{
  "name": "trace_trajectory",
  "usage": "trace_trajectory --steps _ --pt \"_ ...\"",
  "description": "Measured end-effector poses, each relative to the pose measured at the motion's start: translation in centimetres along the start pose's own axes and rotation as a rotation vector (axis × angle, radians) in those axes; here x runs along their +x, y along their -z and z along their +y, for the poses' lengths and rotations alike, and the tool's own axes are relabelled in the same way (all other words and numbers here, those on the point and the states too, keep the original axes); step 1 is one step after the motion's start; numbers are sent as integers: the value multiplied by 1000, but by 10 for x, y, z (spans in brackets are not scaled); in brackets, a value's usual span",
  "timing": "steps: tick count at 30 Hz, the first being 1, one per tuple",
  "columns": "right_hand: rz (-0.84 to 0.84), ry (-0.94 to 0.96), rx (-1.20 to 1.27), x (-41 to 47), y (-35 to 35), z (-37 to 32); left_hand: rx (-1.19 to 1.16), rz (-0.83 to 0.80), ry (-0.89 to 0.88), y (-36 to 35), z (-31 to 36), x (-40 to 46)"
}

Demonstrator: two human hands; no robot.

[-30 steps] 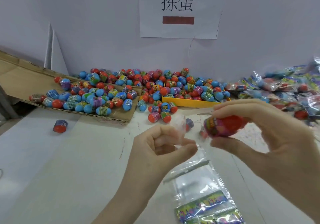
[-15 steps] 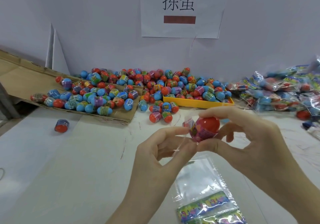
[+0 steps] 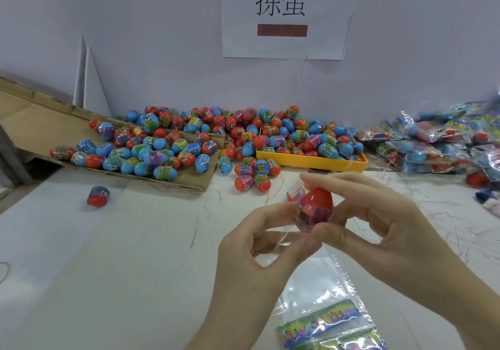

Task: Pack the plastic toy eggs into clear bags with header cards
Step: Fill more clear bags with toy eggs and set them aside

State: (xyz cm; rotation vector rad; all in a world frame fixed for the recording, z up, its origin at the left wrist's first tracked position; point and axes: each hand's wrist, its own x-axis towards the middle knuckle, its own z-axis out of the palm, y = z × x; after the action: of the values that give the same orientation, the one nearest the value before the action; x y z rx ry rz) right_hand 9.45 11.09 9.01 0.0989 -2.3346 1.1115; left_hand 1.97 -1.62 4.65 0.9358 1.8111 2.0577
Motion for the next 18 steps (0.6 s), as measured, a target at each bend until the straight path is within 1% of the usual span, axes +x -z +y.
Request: trace_trajectory --steps 3,6,8,10,13,16,18 --pt "-131 45 -42 -3 4 3 4 28 1 1 -2 0" --pt "-208 70 -191 -6 8 6 0 7 14 2 -4 0" --pt "-158 128 -321 -5 6 8 10 -18 8 2 -2 0" --pt "-67 177 -440 -3 4 7 18 -41 6 2 -1 0" --pt "25 228 -627 0 4 5 6 -47 16 4 -2 1" --pt "40 210 -570 2 5 2 -31 -104 32 9 0 1" --pt "12 175 -464 0 4 1 -46 -198 50 14 0 3"
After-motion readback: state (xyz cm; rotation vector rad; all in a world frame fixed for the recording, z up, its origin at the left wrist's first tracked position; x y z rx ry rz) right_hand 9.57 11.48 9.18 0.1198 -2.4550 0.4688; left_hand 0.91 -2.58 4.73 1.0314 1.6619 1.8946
